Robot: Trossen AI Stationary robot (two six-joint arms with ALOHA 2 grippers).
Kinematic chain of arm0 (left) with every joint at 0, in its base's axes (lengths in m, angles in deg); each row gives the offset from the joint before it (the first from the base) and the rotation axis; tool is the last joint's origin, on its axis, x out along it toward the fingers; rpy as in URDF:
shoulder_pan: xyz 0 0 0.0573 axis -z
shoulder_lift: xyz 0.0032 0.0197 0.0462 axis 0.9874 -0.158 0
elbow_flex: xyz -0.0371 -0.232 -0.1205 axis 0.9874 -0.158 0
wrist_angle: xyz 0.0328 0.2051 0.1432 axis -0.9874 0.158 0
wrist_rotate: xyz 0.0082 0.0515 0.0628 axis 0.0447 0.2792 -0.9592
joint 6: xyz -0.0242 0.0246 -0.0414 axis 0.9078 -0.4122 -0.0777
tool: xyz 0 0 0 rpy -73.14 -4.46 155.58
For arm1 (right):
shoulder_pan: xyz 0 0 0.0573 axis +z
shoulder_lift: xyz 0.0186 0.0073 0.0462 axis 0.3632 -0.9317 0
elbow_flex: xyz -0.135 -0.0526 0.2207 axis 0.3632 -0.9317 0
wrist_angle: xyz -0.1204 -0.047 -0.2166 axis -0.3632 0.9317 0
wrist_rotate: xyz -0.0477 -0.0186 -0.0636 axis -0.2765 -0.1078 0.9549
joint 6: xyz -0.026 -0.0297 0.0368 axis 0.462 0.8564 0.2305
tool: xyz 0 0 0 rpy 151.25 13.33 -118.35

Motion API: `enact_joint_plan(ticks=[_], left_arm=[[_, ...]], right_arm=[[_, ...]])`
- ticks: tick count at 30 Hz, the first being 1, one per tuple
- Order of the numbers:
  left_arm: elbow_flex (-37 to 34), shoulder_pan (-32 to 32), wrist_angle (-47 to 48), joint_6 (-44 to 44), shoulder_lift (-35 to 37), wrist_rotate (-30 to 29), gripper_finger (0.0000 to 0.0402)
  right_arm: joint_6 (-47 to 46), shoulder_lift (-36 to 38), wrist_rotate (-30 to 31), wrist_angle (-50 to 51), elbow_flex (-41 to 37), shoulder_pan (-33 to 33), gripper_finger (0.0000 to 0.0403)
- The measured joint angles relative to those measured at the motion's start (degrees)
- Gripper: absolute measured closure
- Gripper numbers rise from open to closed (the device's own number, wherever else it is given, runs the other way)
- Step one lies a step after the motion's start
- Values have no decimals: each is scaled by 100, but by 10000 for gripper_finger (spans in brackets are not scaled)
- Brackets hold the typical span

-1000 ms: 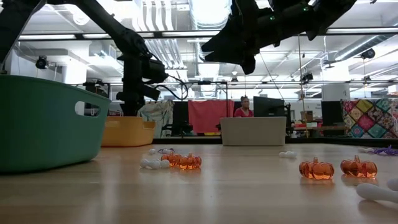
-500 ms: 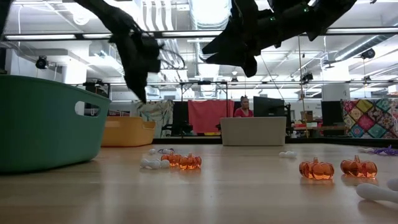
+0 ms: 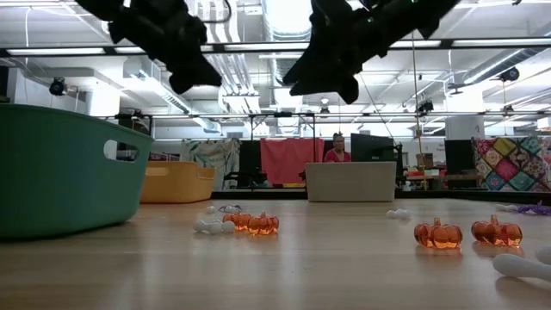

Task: Sort Halloween decoration
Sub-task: Put the blue spider toy into the green bin

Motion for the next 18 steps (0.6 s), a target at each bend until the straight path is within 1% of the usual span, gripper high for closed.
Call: enact_joint_plan(ticks=[3,7,9,12,14,18], left_arm=[[-571,384,-878,352,350,-41,352],[-1104,840,-1607,647,626,-444,352],[-1247,992,-1718,709,683,-615,352],[-1341,1121,-1823,728,693,-672,352],[-1349,1157,-1830,733,681,-675,352],[-1325,1169,-1860,733,641,-676,352]], right_arm=[[-152,-33,0,846,326,0,270],[-595,-46,0,1871,641,13,271],[-929,-48,-23,2423,747,15,270],[-1419,-48,-97,3293,852,15,269],[-1690,-48,-247,3785,862,22,270],[-2180,-54,-586,4441,723,106,273]])
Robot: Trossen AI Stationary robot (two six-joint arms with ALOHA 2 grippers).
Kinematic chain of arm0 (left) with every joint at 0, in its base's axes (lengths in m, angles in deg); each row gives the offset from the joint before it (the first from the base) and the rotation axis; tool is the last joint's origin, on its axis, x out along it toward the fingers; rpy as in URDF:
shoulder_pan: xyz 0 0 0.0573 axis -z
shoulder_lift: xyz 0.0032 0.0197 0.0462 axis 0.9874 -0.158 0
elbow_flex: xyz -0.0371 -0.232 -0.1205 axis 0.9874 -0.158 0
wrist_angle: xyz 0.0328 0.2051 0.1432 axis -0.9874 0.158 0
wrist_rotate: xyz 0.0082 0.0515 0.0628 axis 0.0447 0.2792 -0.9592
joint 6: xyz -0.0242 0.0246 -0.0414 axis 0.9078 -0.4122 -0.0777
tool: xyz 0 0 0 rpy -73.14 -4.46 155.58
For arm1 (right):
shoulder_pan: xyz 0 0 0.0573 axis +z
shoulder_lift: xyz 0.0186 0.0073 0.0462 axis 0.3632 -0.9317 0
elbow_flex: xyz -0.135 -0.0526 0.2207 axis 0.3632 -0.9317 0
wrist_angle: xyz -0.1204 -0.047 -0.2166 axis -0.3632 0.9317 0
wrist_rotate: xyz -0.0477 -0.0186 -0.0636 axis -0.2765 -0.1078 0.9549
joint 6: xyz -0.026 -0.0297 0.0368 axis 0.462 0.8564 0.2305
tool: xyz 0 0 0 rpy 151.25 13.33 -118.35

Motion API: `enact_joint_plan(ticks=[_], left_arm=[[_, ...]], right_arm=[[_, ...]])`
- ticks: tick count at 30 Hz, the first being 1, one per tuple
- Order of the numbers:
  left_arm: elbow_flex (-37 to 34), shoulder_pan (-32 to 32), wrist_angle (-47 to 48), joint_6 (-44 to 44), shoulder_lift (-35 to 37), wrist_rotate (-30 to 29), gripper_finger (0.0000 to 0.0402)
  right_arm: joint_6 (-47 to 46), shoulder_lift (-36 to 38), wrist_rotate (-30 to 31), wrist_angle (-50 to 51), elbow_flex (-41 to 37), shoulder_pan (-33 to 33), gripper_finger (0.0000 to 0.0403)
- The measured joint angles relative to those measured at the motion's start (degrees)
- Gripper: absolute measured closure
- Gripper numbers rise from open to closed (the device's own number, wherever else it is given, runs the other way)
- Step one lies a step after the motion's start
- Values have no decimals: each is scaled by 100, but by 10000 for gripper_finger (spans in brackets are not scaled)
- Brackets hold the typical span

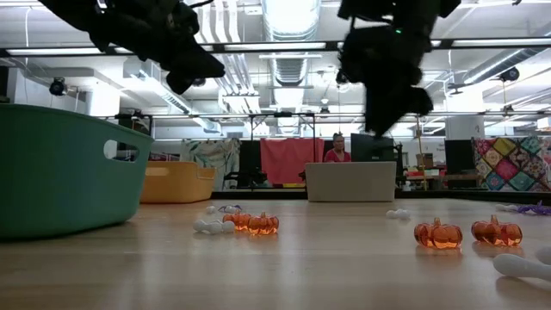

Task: Sort Halloween decoration
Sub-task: Put the blue spider toy into the green bin

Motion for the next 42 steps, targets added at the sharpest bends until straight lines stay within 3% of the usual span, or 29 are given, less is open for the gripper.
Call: enact_joint_plan(ticks=[13,32,42], left_arm=[[7,0,-370,-2,-195,2,352],[11,0,-627,-4,-352,4,352],[13,0,-647,-4,-352,4,352]], right_arm=[[-1265,-5,-64,2384,-292,580,271],[-1940,-5,-162,1905,-1424,910,271],[-1968,-5,287,1504,-1695,910,271]])
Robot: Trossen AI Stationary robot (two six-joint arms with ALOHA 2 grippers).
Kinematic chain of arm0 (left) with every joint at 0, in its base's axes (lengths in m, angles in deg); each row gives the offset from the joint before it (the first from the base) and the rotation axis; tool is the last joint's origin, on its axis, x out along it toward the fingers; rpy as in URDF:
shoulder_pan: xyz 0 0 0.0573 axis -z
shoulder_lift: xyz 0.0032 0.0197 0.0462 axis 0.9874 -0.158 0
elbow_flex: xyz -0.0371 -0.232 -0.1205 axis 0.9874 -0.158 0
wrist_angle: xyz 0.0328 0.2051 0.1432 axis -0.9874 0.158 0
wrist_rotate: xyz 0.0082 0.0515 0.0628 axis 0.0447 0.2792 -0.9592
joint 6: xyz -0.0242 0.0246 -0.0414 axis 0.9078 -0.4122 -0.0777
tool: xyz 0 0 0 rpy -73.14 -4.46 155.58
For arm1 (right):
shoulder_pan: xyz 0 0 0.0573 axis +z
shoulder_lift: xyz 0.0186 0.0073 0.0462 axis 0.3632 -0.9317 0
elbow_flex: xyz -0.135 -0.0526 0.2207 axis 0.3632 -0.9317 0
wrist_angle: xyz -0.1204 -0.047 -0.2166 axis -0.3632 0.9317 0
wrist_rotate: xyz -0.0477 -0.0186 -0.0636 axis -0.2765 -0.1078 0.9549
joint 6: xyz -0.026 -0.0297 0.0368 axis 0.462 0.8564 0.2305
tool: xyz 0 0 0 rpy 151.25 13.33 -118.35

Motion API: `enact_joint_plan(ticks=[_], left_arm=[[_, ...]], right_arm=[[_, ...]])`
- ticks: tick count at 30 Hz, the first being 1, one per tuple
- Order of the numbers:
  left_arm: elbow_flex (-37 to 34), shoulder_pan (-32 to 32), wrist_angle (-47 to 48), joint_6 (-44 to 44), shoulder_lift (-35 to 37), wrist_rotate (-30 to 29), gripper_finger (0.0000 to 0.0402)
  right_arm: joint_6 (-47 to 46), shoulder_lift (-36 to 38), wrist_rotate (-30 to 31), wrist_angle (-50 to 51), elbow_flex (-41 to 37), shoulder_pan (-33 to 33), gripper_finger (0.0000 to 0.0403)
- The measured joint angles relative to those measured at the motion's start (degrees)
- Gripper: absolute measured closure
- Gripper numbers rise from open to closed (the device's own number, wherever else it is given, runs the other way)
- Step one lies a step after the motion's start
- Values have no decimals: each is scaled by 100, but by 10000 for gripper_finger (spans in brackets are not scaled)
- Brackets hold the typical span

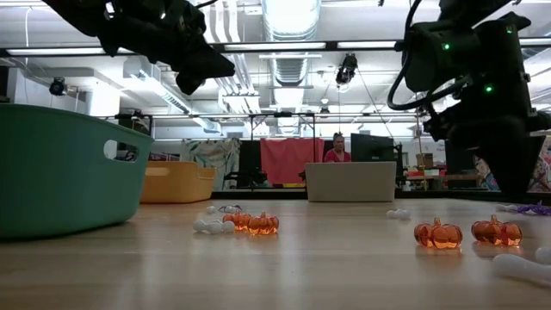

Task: Sort Halloween decoration
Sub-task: Put the blue spider toy into the green bin

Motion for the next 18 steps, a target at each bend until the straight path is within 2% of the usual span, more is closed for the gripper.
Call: enact_joint_plan(ticks=[18], left_arm=[[0,0,-15,-1,2,0,352]], right_arm=[[149,-487,1,-269,-68,0,277]])
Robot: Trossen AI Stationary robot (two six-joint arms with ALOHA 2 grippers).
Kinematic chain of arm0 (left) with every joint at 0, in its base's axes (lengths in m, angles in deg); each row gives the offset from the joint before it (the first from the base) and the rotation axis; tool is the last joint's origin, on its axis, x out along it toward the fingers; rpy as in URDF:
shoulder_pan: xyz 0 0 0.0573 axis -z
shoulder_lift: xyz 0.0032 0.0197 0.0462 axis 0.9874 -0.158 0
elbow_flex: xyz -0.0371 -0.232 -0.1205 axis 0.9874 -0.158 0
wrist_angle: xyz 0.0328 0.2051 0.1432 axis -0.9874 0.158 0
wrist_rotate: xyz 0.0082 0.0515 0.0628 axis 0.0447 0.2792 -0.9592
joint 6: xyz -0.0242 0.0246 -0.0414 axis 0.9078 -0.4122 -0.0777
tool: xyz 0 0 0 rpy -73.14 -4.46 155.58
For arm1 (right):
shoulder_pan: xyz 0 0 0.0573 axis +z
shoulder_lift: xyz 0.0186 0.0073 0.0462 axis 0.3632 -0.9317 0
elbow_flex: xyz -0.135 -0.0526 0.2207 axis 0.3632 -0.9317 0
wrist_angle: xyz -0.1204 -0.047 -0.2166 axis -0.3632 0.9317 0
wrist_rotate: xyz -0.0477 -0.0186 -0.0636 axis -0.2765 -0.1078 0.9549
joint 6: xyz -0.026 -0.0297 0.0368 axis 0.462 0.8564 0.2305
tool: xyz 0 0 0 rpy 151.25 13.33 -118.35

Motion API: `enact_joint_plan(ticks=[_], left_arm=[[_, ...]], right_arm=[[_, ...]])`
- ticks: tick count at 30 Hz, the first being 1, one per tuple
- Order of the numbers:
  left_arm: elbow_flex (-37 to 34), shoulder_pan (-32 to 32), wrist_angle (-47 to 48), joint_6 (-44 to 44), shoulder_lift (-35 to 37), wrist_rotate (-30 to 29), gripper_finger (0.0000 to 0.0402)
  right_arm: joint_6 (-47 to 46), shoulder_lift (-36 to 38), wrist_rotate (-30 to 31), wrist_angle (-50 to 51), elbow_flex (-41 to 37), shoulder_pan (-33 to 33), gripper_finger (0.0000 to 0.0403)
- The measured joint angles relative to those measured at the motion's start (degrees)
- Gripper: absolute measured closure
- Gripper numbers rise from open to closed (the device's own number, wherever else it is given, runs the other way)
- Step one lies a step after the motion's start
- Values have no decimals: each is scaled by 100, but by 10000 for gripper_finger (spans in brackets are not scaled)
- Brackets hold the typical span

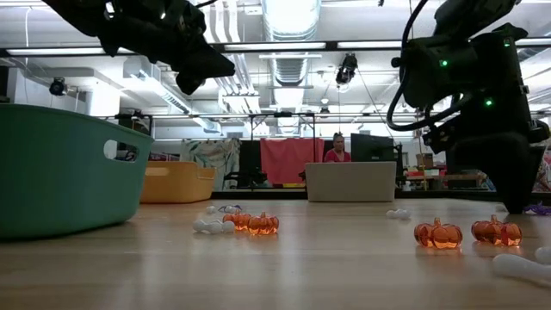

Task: Sort Halloween decoration
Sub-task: Put the blue spider toy into the green bin

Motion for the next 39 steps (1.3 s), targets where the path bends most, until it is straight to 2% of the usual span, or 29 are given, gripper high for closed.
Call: enact_joint_plan(ticks=[14,27,39], left_arm=[[0,0,-4,-21,2,0,352],[0,-2,-4,-21,4,2,352],[0,0,-2,21,4,2,352]], right_arm=[[50,-4,-39,-101,-4,0,389],[272,199,20,327,260,-2,394],[292,831,13,339,379,-2,394]])
